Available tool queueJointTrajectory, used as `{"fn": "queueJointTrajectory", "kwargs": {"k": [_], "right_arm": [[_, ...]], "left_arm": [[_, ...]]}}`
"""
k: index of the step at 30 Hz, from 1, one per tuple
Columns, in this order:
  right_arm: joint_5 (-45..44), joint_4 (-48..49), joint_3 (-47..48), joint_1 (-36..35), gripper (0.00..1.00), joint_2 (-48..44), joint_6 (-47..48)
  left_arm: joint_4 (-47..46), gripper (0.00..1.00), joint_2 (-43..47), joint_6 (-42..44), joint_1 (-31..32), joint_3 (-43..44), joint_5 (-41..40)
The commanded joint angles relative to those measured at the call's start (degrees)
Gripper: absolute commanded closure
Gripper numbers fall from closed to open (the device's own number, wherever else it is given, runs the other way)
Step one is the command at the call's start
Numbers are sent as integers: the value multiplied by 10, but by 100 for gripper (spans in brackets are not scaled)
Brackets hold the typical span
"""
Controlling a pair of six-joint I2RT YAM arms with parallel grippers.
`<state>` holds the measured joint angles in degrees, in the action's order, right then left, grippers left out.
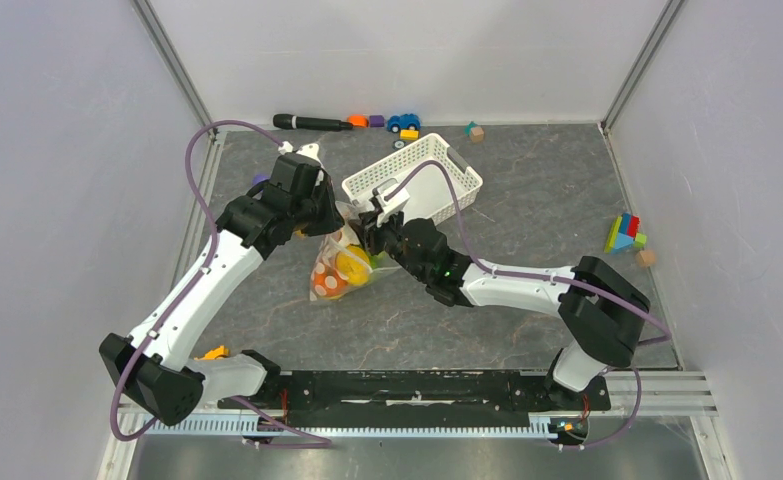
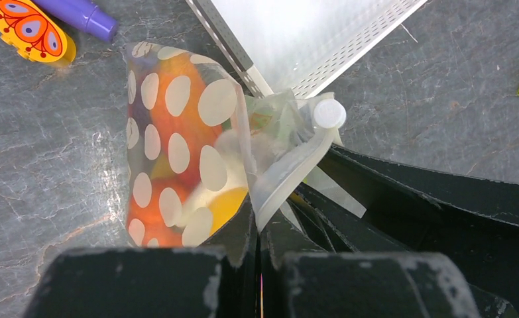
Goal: Place the food in the zip-top bag and seal the zipper
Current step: Place the fake vegetable in the zipper food storage bag, then adjust the zipper food storage bag at the center of the board.
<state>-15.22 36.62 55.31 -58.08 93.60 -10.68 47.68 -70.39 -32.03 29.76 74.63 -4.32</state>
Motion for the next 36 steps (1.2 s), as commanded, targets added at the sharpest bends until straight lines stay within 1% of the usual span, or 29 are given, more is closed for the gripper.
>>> {"fn": "queueJointTrajectory", "kwargs": {"k": [1,6,9,11,15,18,21,26,30,33,36], "right_arm": [[-26,26,5,-3,61,-11,-7],[-22,10,-2,-3,38,-32,9],[-9,-1,-2,-3,30,-50,19],[14,-8,-1,-3,23,-63,38],[77,-59,14,2,3,-97,76],[127,-101,19,11,2,-127,91],[170,-116,7,24,2,-157,90],[201,-144,-17,54,2,-199,92],[256,-219,-20,89,2,-225,152],[282,-284,-18,122,2,-240,166],[293,-317,-31,150,2,-258,181]], "left_arm": [[-32,98,6,12,1,5,8],[-39,98,13,9,1,-1,4],[-40,98,13,8,1,0,6],[-39,98,16,9,2,-1,6],[-42,98,22,6,1,-6,3],[-43,98,21,9,1,-4,0],[-43,98,20,9,1,-2,-1],[-43,98,21,20,1,2,17],[-40,98,18,41,2,6,62],[-40,98,18,51,1,2,95],[-44,98,21,72,1,-2,143]]}}
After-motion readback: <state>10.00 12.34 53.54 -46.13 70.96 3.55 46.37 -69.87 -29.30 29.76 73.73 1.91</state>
